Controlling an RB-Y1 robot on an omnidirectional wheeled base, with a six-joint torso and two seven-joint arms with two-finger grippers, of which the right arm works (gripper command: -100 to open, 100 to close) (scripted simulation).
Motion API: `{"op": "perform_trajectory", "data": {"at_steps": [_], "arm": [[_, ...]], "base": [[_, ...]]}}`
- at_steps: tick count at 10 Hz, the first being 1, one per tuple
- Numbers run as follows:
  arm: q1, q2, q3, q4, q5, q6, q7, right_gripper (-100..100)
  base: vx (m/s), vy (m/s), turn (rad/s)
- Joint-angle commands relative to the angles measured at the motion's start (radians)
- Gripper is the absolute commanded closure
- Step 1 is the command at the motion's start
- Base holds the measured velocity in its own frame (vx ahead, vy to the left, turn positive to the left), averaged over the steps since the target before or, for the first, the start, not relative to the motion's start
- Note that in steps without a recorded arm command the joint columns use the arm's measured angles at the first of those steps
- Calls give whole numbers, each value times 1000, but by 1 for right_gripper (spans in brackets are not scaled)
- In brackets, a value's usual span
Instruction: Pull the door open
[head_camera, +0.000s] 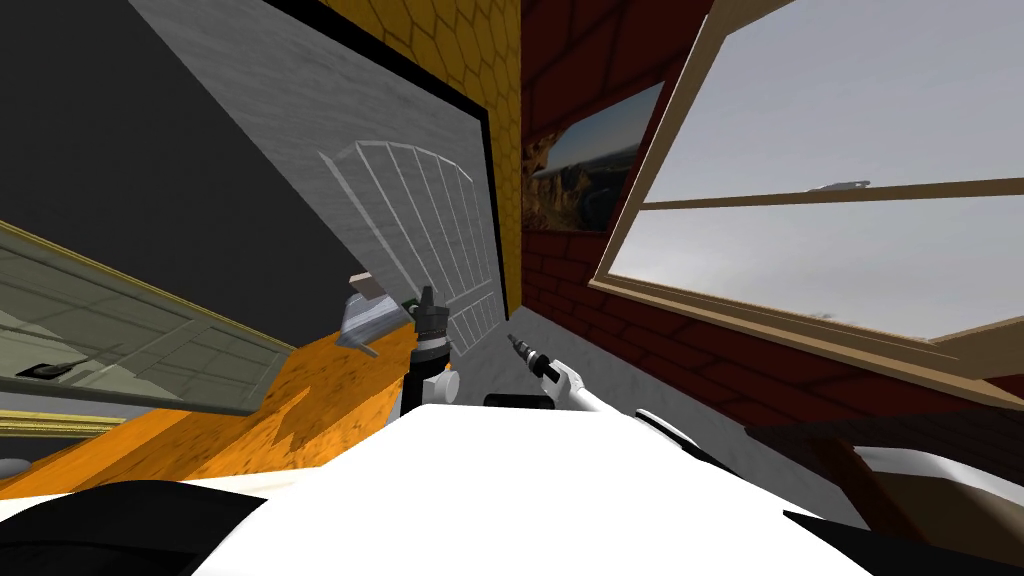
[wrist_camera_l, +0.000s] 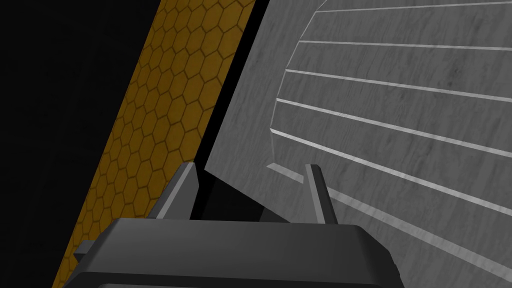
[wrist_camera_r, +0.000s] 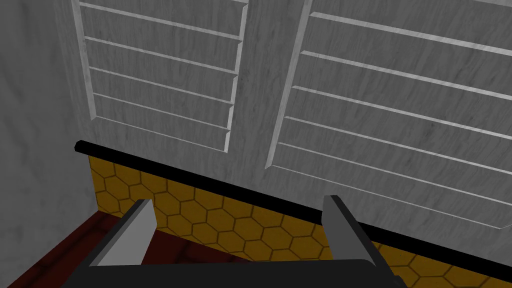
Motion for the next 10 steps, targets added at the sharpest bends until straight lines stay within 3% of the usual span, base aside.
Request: {"op": "perform_trajectory", "data": {"at_steps": [1,6,8,10], "arm": [[-3,24,0,4,-2,-6,1,-100],[-6,115,1,-4,-8,-12,4,-100],[-6,143,2,-6,-10,-14,5,-100],[-6,174,2,-10,-11,-15,6,-100]], "base": [[33,202,-21],[50,213,-12],[28,192,-9],[46,103,169]]}}
